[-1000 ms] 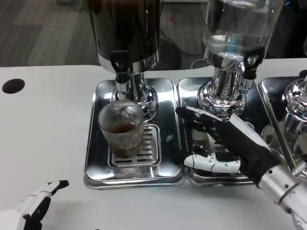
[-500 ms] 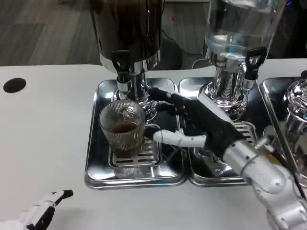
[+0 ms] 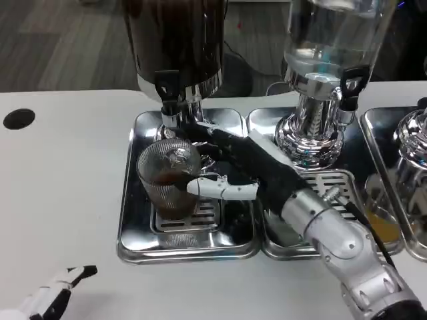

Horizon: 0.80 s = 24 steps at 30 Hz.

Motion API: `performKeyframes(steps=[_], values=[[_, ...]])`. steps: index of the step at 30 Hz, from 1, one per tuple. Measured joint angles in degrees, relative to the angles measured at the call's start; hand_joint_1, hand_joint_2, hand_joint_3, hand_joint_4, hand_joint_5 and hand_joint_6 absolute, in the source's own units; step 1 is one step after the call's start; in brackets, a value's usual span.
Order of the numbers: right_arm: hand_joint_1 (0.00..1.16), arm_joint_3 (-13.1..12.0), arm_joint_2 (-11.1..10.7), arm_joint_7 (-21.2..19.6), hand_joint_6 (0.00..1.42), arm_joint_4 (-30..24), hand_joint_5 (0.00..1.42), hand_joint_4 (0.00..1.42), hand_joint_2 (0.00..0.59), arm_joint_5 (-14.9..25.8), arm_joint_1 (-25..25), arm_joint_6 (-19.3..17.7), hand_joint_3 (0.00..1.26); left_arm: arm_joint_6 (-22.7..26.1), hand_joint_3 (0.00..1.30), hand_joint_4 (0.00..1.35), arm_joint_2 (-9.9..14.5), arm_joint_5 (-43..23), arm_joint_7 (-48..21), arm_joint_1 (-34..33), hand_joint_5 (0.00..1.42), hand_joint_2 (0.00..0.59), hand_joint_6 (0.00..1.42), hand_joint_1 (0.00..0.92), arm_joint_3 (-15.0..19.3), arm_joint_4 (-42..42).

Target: Grasp the cup under the faucet to collect the drink, then remove the cup.

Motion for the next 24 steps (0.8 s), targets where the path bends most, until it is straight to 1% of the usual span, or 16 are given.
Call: performKeyframes(steps=[5, 9, 12, 16, 20, 24], values=[[0.69, 0.39, 0.94, -0.02, 0.06, 1.61, 0.14, 0.08, 0.106, 0.0, -0.42, -0.73, 0.1, -0.05, 0.26, 0.2, 0.0, -0.07, -0.04, -0.1, 0.26, 0.055, 0.51, 0.0, 0.79, 0.0], [0.76, 0.96, 1.57, -0.03, 0.06, 2.48, 0.12, 0.06, 0.076, -0.37, -1.31, -2.0, 0.03, -0.05, 0.27, 0.21, 0.0, -0.23, -0.33, -0.55, 0.26, 0.057, 0.52, 0.0, 0.83, 0.01], [0.79, 1.43, 1.72, -0.71, 0.06, 3.44, 0.11, 0.04, 0.069, -1.14, -1.92, -2.96, 0.0, -0.04, 0.27, 0.21, 0.01, -0.47, -0.59, -0.83, 0.27, 0.061, 0.51, 0.0, 0.98, 0.03], [0.79, 2.1, 1.93, -2.23, 0.04, 4.26, 0.1, 0.02, 0.068, -2.88, -2.1, -3.98, 0.0, -0.03, 0.27, 0.21, 0.02, -0.55, -0.9, -1.01, 0.27, 0.064, 0.51, 0.0, 1.18, 0.04], [0.79, 2.41, 2.63, -3.44, 0.03, 5.49, 0.08, 0.02, 0.068, -3.33, -2.4, -4.58, 0.0, -0.02, 0.28, 0.22, 0.03, -1.43, -1.24, -1.15, 0.27, 0.066, 0.52, 0.0, 1.28, 0.04], [0.79, 2.87, 3.81, -5.08, 0.03, 6.89, 0.09, 0.04, 0.068, -4.21, -2.52, -5.12, 0.0, -0.01, 0.28, 0.22, 0.09, -1.97, -1.33, -1.14, 0.27, 0.067, 0.52, 0.0, 1.57, 0.18]])
